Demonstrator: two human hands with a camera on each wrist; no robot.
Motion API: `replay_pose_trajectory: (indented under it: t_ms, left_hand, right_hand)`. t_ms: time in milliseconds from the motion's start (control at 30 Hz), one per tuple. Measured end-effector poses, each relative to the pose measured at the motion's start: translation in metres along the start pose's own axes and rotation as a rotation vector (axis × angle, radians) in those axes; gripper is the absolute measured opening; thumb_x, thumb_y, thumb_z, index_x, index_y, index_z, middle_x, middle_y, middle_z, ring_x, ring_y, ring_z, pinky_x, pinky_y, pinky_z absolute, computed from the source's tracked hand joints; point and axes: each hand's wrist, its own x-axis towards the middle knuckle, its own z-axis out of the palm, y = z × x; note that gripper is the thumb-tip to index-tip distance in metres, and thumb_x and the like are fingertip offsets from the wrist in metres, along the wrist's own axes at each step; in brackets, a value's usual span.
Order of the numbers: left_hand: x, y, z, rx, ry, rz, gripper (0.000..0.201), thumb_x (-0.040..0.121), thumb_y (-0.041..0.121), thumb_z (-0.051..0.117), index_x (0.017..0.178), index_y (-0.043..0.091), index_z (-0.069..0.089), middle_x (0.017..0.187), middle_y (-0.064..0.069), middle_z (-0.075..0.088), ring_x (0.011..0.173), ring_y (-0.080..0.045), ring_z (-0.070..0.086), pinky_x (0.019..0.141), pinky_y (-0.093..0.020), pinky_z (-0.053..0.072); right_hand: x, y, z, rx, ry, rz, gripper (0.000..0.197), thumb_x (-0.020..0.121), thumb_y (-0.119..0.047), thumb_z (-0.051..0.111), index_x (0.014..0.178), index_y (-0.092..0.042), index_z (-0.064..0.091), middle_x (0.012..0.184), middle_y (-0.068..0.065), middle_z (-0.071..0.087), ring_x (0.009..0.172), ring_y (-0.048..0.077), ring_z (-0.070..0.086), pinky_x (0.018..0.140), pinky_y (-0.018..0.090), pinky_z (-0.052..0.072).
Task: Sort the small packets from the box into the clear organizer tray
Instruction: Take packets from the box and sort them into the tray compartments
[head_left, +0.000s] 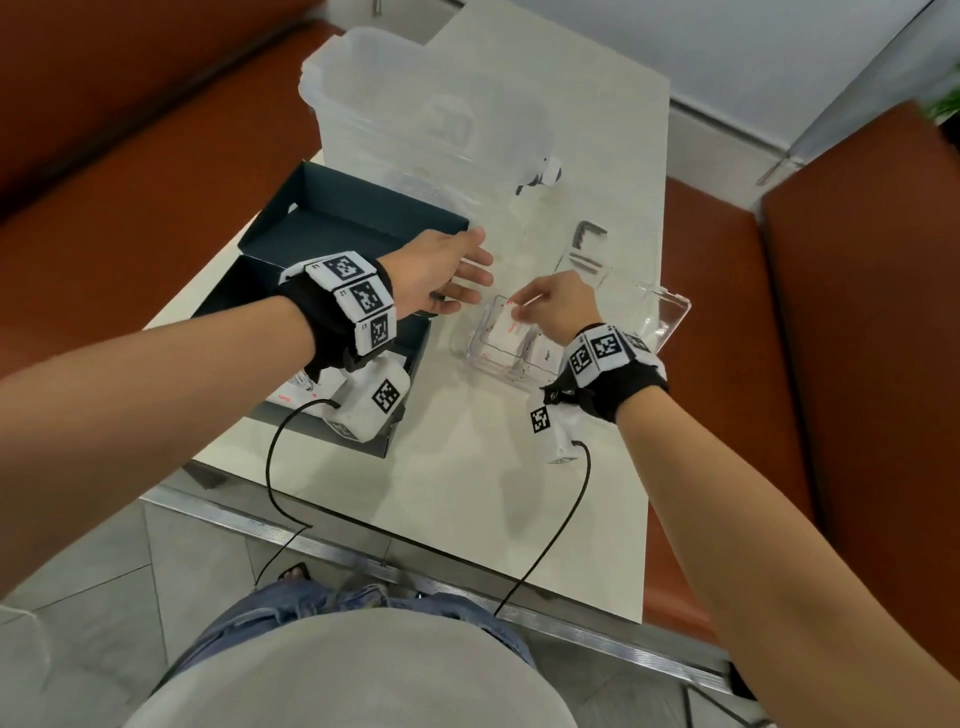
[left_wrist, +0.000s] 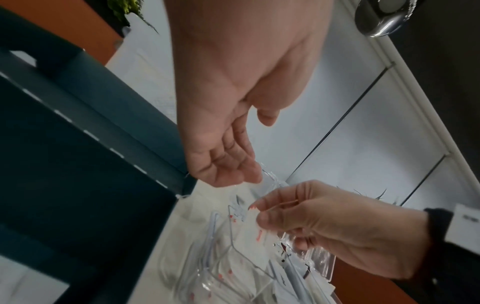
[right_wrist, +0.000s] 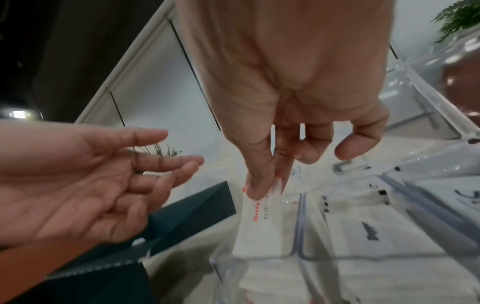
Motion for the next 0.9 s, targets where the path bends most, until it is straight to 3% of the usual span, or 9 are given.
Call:
replay_pose_trajectory:
  t_ms: [67,133,367,500,767,900]
  left_hand:
    - [-0.001,-0.003,-0.002,0.009,0.016,0.004,0.036,0.101,0.044,0.043,0.110,0.016,0.065,0.099,0.000,0.072,0.075,-0.014,0.065,0.070,-0.027,0.050]
    - [-0.001,-0.005,-0.005,0.010,0.030,0.007,0.033,0.101,0.041,0.044,0.108,0.016,0.065,0.096,0.001,0.071,0.074,-0.014,0.065,0.070,-0.027,0.049]
    - [-0.003,-0.006,-0.011,-0.026,0.061,0.013,0.028,0.099,0.034,0.050,0.111,0.013,0.064,0.097,-0.001,0.070,0.075,-0.016,0.064,0.069,-0.028,0.050]
    - [-0.005,-0.003,-0.014,-0.030,0.075,0.014,0.029,0.101,0.031,0.048,0.116,0.012,0.064,0.099,-0.002,0.070,0.078,-0.017,0.063,0.070,-0.027,0.050]
    - [-0.009,0.001,-0.019,-0.027,0.068,0.019,0.030,0.103,0.031,0.045,0.116,0.011,0.064,0.096,-0.001,0.070,0.077,-0.015,0.063,0.069,-0.025,0.051]
    - [-0.012,0.002,-0.024,-0.004,0.053,0.027,0.029,0.103,0.031,0.046,0.117,0.013,0.064,0.098,-0.001,0.071,0.079,-0.015,0.064,0.069,-0.025,0.052]
  right_hand:
    - [0.002,0.000,0.008,-0.090,-0.002,0.050,0.013,0.083,-0.016,0.070,0.094,-0.023,0.072,0.100,0.003,0.070,0.105,0.022,0.060,0.102,0.046,0.039]
    - [0.003,0.000,0.016,-0.219,0.020,0.055,0.013,0.085,-0.018,0.068,0.095,-0.026,0.071,0.102,-0.001,0.069,0.106,0.020,0.057,0.103,0.044,0.032]
    - [0.003,0.001,0.032,-0.554,0.047,-0.119,0.018,0.089,-0.010,0.060,0.103,-0.015,0.069,0.105,0.003,0.067,0.108,0.027,0.054,0.097,0.046,0.030]
    - [0.000,-0.002,0.032,-0.606,0.048,-0.149,0.019,0.086,-0.005,0.058,0.097,-0.017,0.068,0.097,0.000,0.069,0.103,0.026,0.056,0.097,0.049,0.028]
    - [-0.005,-0.009,0.031,-0.622,-0.039,-0.050,0.018,0.082,-0.007,0.062,0.094,-0.019,0.070,0.100,0.000,0.068,0.101,0.023,0.057,0.102,0.050,0.021]
    - [-0.007,-0.011,0.023,-0.573,-0.053,-0.052,0.010,0.082,-0.018,0.070,0.090,-0.023,0.069,0.099,-0.005,0.068,0.103,0.021,0.057,0.099,0.048,0.022]
